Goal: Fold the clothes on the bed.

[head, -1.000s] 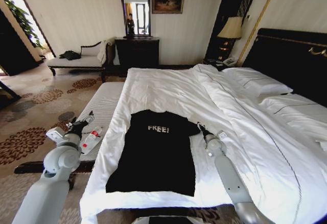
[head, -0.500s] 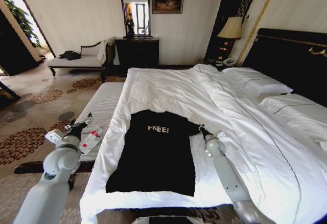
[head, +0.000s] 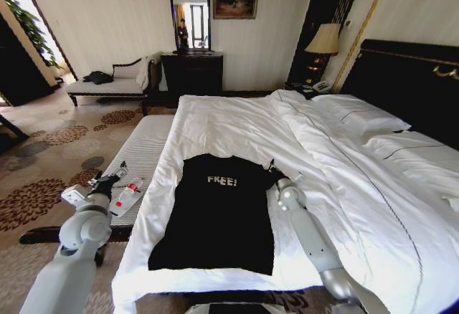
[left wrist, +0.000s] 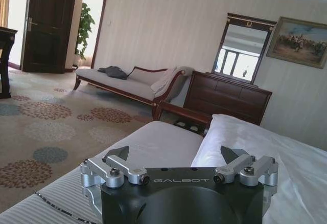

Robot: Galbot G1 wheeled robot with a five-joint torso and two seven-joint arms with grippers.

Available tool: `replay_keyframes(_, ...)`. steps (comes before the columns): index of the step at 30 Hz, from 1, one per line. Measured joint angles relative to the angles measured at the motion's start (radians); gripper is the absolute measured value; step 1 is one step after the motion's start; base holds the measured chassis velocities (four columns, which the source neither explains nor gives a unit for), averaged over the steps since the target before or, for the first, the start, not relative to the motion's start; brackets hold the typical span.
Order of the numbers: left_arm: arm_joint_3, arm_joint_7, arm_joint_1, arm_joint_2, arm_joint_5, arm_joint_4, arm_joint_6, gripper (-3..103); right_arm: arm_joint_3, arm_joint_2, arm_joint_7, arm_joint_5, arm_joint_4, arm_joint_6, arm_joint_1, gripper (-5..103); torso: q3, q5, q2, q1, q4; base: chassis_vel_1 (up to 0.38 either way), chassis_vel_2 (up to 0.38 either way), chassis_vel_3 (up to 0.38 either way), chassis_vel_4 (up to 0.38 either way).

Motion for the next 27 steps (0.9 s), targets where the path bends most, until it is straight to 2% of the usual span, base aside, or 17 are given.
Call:
replay_keyframes(10, -0.032, -0.001, 0.045, -0.007, 0.002, -0.014, -0.001, 100, -0.069, 0.036, -0.011, -0.095, -0.095, 0.015, 0.037, -3, 0.0, 0.0002, 0.0, 0.0, -0.0004, 0.0, 0.0, 0.0, 0.0)
replay_keyframes(12, -0.029, -0.002, 0.049, -0.013, 0.008, -0.014, -0.001, 100, -0.077, 0.038, -0.011, -0.132, -0.106, 0.016, 0.028, 3, 0.0, 0.0002, 0.0, 0.0, -0.0004, 0.0, 0.0, 0.0, 0.0)
replay_keyframes(14, -0.022, -0.002, 0.049, -0.018, 0.013, -0.014, -0.001, 100, -0.082, 0.036, -0.027, -0.143, -0.095, 0.025, 0.013, 13, 0.0, 0.0002, 0.0, 0.0, -0.0007, 0.0, 0.0, 0.0, 0.0)
replay_keyframes(16, -0.018, -0.002, 0.049, -0.021, 0.016, -0.014, -0.001, 100, -0.086, 0.034, -0.042, -0.144, -0.08, 0.033, 0.005, 13, 0.0, 0.0002, 0.0, 0.0, -0.0009, 0.0, 0.0, 0.0, 0.0)
replay_keyframes(17, -0.014, -0.002, 0.05, -0.023, 0.019, -0.015, -0.001, 100, -0.093, 0.031, -0.062, -0.144, -0.062, 0.049, -0.006, 18, 0.0, 0.0002, 0.0, 0.0, -0.0008, 0.0, 0.0, 0.0, 0.0)
replay_keyframes(18, -0.01, -0.002, 0.05, -0.025, 0.023, -0.015, -0.001, 100, -0.1, 0.029, -0.079, -0.142, -0.048, 0.067, -0.015, 18, 0.0, 0.0001, 0.0, 0.0, -0.0006, 0.0, 0.0, 0.0, 0.0)
replay_keyframes(19, -0.007, -0.003, 0.05, -0.028, 0.026, -0.016, 0.001, 100, -0.107, 0.028, -0.104, -0.135, -0.033, 0.09, -0.029, 29, 0.0, 0.0, 0.0, 0.0, -0.0002, 0.0, 0.0, 0.0, 0.0)
replay_keyframes(20, -0.007, -0.003, 0.05, -0.028, 0.026, -0.016, 0.001, 100, -0.107, 0.028, -0.104, -0.135, -0.033, 0.09, -0.029, 29, 0.0, 0.0, 0.0, 0.0, -0.0002, 0.0, 0.0, 0.0, 0.0)
replay_keyframes(23, -0.001, -0.004, 0.051, -0.032, 0.029, -0.021, 0.006, 100, -0.114, 0.028, -0.163, -0.104, 0.02, 0.145, -0.076, 45, 0.0, 0.0002, 0.0, 0.0, -0.0004, 0.0, 0.0, 0.0, 0.0)
replay_keyframes(24, -0.001, -0.004, 0.053, -0.032, 0.03, -0.021, 0.006, 100, -0.112, 0.027, -0.175, -0.092, 0.042, 0.153, -0.091, 45, 0.0, 0.0002, 0.0, 0.0, -0.0004, 0.0, 0.0, 0.0, 0.0)
replay_keyframes(25, -0.001, -0.004, 0.053, -0.032, 0.03, -0.021, 0.006, 100, -0.112, 0.027, -0.175, -0.092, 0.042, 0.153, -0.091, 45, 0.0, 0.0002, 0.0, 0.0, -0.0004, 0.0, 0.0, 0.0, 0.0)
replay_keyframes(27, -0.006, -0.005, 0.062, -0.031, 0.031, -0.025, 0.006, 100, -0.096, 0.02, -0.155, -0.052, 0.095, 0.145, -0.128, 56, 0.0, 0.0003, 0.0, 0.0, -0.0005, 0.0, 0.0, 0.0, 0.0)
